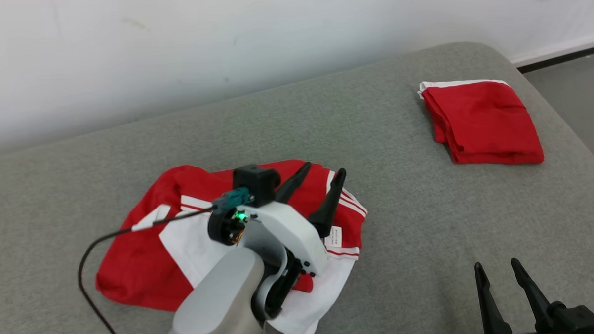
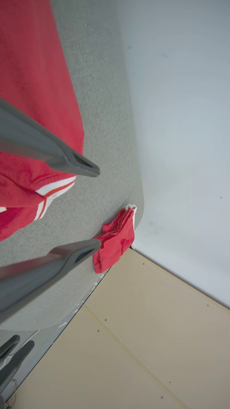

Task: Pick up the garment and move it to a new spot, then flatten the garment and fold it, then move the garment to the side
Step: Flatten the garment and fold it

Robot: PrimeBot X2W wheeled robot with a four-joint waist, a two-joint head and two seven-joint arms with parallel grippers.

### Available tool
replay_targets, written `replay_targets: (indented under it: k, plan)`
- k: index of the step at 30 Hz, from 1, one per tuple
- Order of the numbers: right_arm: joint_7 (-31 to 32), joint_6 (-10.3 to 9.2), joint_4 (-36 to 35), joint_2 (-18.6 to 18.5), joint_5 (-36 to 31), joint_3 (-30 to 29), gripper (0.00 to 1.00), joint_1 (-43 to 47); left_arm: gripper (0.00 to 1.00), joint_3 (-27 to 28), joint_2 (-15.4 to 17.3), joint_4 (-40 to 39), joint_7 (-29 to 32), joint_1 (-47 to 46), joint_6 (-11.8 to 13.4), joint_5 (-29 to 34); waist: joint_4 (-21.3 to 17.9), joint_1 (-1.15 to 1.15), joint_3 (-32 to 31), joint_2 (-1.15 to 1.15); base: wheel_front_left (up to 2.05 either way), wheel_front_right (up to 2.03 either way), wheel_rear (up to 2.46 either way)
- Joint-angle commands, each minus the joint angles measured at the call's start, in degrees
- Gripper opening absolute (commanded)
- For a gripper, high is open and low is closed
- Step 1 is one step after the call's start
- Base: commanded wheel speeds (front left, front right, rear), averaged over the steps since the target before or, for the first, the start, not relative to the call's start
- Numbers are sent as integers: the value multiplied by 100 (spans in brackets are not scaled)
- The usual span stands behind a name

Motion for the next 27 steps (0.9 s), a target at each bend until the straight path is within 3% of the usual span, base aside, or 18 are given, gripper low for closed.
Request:
replay_targets:
  k: [1,14,19,27]
  plan:
    - [-15,-12,-4,-4,-45,-32,100,59,100,37,29,-20,-78,145,47,-20,94,0,-73,0,0,0,0]
    - [-15,-12,-49,-49,-234,-214,100,397,100,518,889,-804,-731,1671,950,38,688,0,-595,0,0,0,0]
    - [-15,-12,-57,-112,-261,-148,100,447,100,504,985,-787,-550,1993,1034,-76,775,0,-643,0,0,0,0]
    - [-15,-12,-92,-155,-251,-102,100,387,100,408,806,-473,-320,2089,1002,-285,721,0,-479,0,0,0,0]
